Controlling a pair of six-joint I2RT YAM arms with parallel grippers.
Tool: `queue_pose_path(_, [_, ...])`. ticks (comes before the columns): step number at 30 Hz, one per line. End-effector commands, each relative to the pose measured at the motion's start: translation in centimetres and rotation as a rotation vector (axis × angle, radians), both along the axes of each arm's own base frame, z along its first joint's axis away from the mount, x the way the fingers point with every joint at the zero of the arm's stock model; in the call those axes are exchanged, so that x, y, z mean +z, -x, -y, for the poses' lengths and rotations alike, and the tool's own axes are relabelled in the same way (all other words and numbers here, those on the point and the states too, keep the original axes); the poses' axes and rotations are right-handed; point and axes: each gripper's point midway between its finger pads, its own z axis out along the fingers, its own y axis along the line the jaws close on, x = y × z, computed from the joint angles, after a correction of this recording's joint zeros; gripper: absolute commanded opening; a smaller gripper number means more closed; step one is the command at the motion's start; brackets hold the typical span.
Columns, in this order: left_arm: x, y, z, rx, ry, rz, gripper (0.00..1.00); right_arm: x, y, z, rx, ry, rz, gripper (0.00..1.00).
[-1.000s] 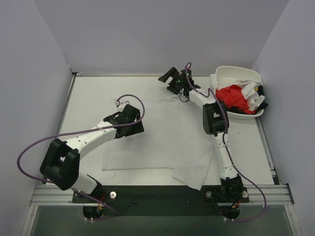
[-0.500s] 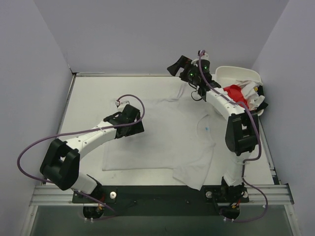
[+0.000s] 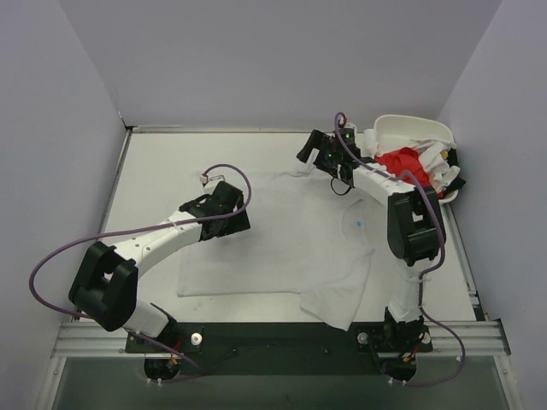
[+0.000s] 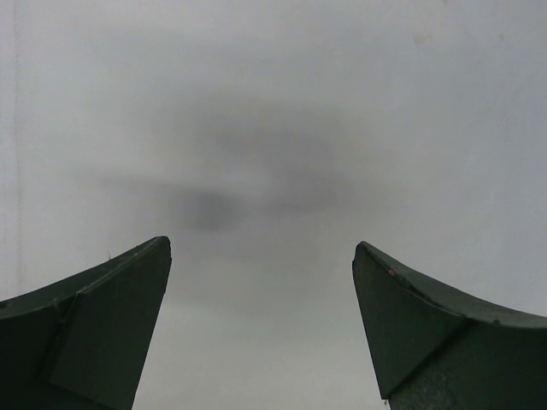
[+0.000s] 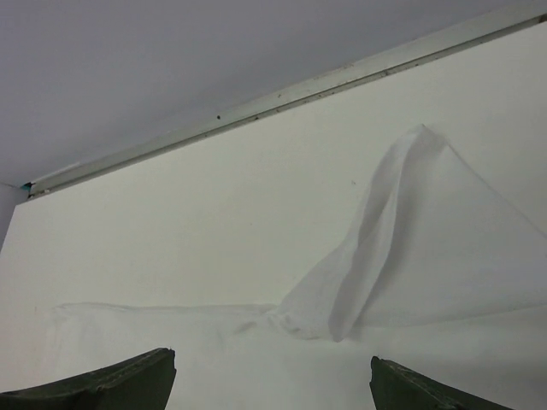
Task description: Fold and stack the t-shirts
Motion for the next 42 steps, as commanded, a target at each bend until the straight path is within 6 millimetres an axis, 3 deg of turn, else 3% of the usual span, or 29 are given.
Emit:
queue_pose_path(1, [1.5,-0.8,0.2,0.006,0.027,0.052,0.98,-0.6,-1.3,0.1,-0.026,-0.003,-0.01,1.0])
queue_pose_path(10, [1.4,-0.9,0.2,0.007,0.026,0.051,0.97,-4.3,-1.7,-0.4,-0.024,-0.012,-0.091,1.0])
queue_pose_path(21, [0.8,-0.8,0.1,0.01,0.011,0.036,0.97,-6.6,-3.0,-1.6,-0.016,-0.043,-0.13,1.0])
queue_pose_path(34, [0.5,-0.9,0.1,0.009,0.002,0.027,0.97,-5.1,-4.3,-2.9,0.01,-0.039,-0.094,1.0])
queue_pose_path(42, [0.3,-0.9,0.0,0.011,-0.002,0.024,0.97,-5.5,-5.0,-3.4,0.017,-0.033,-0.105,1.0])
